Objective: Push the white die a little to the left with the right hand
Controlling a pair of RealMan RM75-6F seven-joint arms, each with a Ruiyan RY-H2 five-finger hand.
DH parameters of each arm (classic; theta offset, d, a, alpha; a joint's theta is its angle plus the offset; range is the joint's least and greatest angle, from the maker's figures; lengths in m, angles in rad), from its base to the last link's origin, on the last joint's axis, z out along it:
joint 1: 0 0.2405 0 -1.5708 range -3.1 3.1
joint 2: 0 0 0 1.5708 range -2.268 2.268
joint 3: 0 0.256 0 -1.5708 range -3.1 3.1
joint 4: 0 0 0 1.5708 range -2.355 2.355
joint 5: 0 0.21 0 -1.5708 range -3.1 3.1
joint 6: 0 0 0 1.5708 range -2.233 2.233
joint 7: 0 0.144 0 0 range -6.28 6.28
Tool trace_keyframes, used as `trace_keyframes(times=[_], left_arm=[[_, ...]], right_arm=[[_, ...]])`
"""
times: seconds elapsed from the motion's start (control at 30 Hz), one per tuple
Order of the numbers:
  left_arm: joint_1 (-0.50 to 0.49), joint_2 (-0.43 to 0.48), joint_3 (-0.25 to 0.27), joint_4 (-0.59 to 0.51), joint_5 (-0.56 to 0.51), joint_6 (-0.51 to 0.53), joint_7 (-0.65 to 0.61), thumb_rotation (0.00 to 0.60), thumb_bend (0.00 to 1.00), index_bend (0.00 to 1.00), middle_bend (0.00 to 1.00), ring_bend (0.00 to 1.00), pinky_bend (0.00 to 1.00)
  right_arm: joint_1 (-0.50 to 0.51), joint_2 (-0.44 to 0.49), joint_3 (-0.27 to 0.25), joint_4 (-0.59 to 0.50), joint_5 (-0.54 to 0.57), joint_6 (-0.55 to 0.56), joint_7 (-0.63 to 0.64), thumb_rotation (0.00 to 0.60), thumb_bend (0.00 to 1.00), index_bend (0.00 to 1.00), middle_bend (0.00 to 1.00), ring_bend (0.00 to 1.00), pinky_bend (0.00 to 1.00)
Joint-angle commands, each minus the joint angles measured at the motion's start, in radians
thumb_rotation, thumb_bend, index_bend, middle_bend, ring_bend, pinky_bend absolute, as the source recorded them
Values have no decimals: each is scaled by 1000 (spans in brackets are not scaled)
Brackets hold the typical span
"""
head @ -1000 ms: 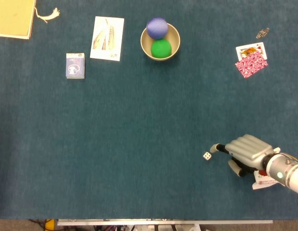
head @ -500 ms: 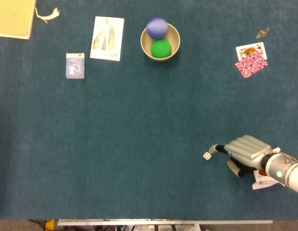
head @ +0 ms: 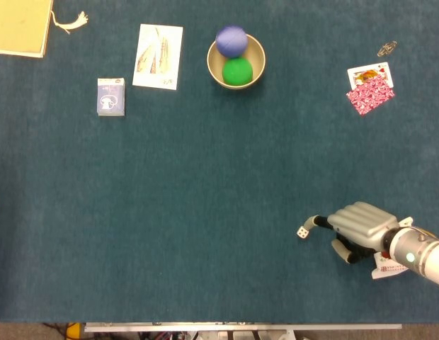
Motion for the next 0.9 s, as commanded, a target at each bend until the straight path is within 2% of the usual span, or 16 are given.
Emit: trace_keyframes(times=[0.03, 0.63, 0.9], left_arm=[[1, 0, 0, 0, 1, 1, 0, 600, 21, 401, 162, 82, 292], [1, 3, 1, -2, 3, 2, -3, 600, 21, 401, 168, 82, 292], [0, 2, 0, -3, -1, -1, 2, 600, 21, 401, 169, 82, 292]], right_arm=[[0, 3, 6, -2, -11, -15, 19, 600, 652, 177, 903, 973, 1000], [-12, 33, 49, -11, -114, -119, 176, 600, 652, 177, 903, 973, 1000], [-14, 44, 44, -3, -136, -136, 195, 600, 653, 177, 903, 973, 1000]])
